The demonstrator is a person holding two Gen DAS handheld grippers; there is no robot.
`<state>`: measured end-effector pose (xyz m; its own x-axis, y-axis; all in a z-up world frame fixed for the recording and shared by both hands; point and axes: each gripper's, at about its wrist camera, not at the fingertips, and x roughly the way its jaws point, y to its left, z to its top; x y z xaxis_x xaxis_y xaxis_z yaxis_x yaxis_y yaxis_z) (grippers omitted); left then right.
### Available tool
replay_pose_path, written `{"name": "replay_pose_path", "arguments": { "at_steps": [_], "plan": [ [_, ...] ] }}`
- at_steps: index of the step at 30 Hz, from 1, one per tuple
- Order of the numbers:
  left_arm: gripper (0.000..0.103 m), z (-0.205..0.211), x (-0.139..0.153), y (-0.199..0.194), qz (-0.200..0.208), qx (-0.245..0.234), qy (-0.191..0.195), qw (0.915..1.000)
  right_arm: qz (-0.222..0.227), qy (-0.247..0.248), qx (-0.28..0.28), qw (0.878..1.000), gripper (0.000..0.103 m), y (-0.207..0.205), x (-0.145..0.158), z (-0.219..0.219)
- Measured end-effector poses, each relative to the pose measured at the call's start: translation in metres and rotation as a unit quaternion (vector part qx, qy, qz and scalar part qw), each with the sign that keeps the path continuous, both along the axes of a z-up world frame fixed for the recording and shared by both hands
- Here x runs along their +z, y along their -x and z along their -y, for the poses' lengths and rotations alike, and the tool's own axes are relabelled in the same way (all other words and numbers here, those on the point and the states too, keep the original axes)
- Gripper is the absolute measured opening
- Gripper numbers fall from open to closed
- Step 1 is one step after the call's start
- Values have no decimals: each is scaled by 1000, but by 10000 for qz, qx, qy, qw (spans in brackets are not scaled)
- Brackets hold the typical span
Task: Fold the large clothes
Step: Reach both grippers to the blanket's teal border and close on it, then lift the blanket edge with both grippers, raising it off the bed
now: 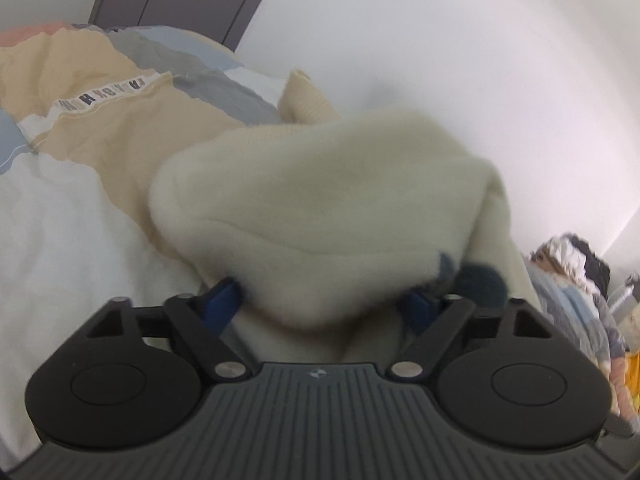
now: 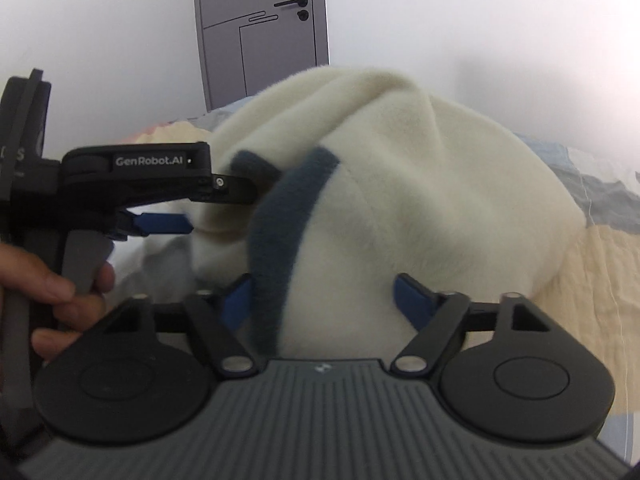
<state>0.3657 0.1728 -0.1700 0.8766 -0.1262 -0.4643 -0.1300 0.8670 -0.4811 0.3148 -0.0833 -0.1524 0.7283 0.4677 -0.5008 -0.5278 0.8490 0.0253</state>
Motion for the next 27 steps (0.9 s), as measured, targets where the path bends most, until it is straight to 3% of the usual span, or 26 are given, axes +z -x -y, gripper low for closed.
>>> {"name": "replay_pose_path", "arguments": {
  "at_steps": [1,3,6,8,11,19,27],
  "plan": [
    [71,-2,-1,-1,73,25,11,10000,14,31,13,10000,67,-1,-2,0],
    [48,-3,1,0,166,108,-56,9998,67,65,32,10000,43,1,-3,1],
    [27,-7,7,5,315,184,-71,9993,141,-1,42,9999,26,5,0,9],
    [19,-11,14,13,480,233,-30,9986,144,-71,20,9999,21,5,3,16],
    [16,-8,29,29,758,200,-188,9967,80,-270,-90,9996,16,10,11,30],
    [13,13,77,74,1353,-21,-409,9900,665,-551,-942,9918,15,36,48,87],
    [12,35,121,160,1742,114,-420,9838,1102,-924,-1684,9752,14,70,86,147]
  ]
}}
